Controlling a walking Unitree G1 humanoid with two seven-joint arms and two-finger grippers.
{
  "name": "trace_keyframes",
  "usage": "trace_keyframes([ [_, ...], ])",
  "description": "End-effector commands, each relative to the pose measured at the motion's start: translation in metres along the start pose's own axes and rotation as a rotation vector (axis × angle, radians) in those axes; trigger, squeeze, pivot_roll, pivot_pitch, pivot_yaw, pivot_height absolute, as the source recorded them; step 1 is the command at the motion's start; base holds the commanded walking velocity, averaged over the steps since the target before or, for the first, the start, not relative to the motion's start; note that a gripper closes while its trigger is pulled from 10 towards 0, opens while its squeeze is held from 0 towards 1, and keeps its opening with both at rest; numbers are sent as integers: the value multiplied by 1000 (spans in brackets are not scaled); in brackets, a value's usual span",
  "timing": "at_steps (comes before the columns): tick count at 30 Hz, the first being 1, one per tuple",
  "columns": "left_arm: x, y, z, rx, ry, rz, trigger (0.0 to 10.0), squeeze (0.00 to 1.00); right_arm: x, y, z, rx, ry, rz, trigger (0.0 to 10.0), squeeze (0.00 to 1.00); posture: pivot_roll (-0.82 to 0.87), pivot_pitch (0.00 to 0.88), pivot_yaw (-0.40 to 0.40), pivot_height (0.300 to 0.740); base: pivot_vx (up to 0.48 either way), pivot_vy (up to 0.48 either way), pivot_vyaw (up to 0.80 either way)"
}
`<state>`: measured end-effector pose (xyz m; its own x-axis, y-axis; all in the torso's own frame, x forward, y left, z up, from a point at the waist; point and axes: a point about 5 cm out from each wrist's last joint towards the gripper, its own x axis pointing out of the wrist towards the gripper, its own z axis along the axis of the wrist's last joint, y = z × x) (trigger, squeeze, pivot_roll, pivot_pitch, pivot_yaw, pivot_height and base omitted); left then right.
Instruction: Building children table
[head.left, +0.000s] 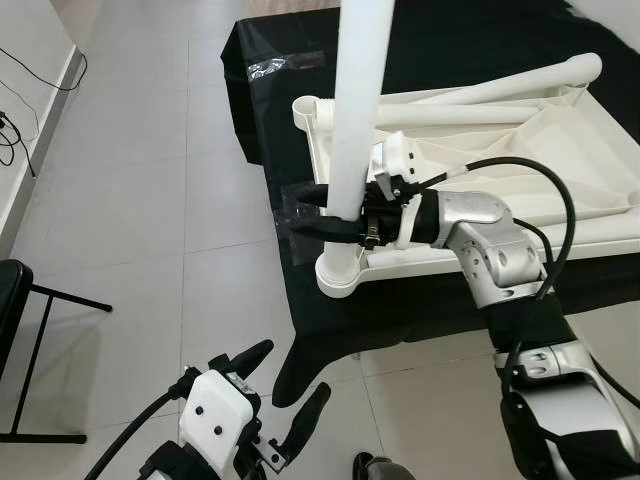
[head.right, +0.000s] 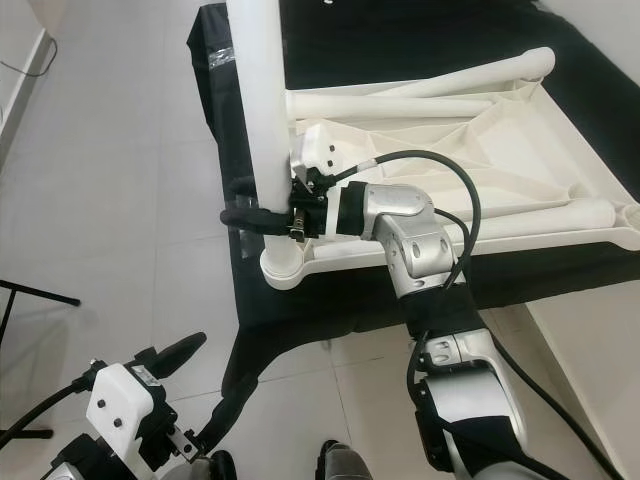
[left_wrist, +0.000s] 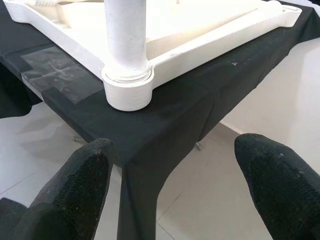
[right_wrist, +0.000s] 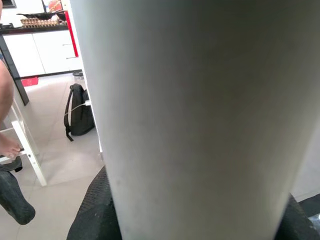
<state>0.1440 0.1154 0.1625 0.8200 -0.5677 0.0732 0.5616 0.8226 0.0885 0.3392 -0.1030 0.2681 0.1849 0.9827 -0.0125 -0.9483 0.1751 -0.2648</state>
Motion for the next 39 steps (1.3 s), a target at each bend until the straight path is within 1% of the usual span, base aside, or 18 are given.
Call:
trace_keyframes([
  [1,-4,-2,-2,-4,28,-17,10000,0,-3,3,-19,43,65,-30,0,0,50,315,-5,740,0,0,0],
  [3,-5,-2,-2,-6,29,-15,10000,0,-9,3,-28,28,119,-153,0,0,39,317,-5,740,0,0,0],
  [4,-5,-1,-2,-7,31,-14,10000,0,-16,5,-42,68,197,-385,0,0,29,314,-7,740,0,0,0],
  [5,-6,0,-3,-7,34,-13,10000,0,-32,10,-59,98,321,-802,0,0,22,317,-5,740,0,0,0],
  [6,-6,0,-3,-7,34,-13,10000,0,-32,10,-59,98,321,-802,0,0,22,317,-5,740,0,0,0],
  [7,-7,1,-3,-7,36,-12,10000,0,-51,17,-69,117,419,-1104,0,0,19,317,-4,740,0,0,0],
  [8,-7,1,-3,-7,36,-12,10000,0,-51,17,-69,117,419,-1104,0,0,19,317,-4,740,0,0,0],
  [11,-3,7,-5,-6,35,-5,10000,0,-43,71,-76,248,418,-1157,0,0,-16,292,22,740,0,0,0],
  [18,4,13,-11,12,33,-2,10000,0,-17,60,-65,243,313,-1083,0,0,-5,245,19,740,0,0,0],
  [19,4,14,-12,15,32,1,10000,0,-15,58,-63,218,308,-1069,10000,0,-4,238,15,740,0,0,0],
  [21,5,15,-12,18,30,4,10000,0,-13,57,-61,215,282,-1045,10000,0,-3,232,11,740,0,0,0],
  [22,6,15,-12,19,27,8,10000,0,-9,56,-56,218,245,-998,10000,1000,0,226,6,740,0,0,0],
  [26,8,16,-13,21,22,14,10000,0,1,60,-38,192,165,-672,10000,1000,3,213,3,740,0,0,0],
  [30,8,15,-13,21,20,12,10000,0,0,63,-27,118,137,-482,10000,1000,10,214,1,740,0,0,0],
  [31,8,13,-13,21,19,12,10000,0,-3,62,-24,83,130,-377,10000,514,16,215,-2,740,0,0,0],
  [32,8,13,-13,21,19,12,10000,0,-3,62,-24,83,130,-377,10000,514,16,215,-2,740,0,0,0],
  [33,7,11,-12,20,17,12,10000,0,-9,49,-26,38,147,-272,10000,0,26,223,-4,740,0,0,0],
  [39,1,7,-8,19,18,19,10000,0,-5,16,-18,32,93,-172,10000,0,58,255,-7,740,0,0,0],
])
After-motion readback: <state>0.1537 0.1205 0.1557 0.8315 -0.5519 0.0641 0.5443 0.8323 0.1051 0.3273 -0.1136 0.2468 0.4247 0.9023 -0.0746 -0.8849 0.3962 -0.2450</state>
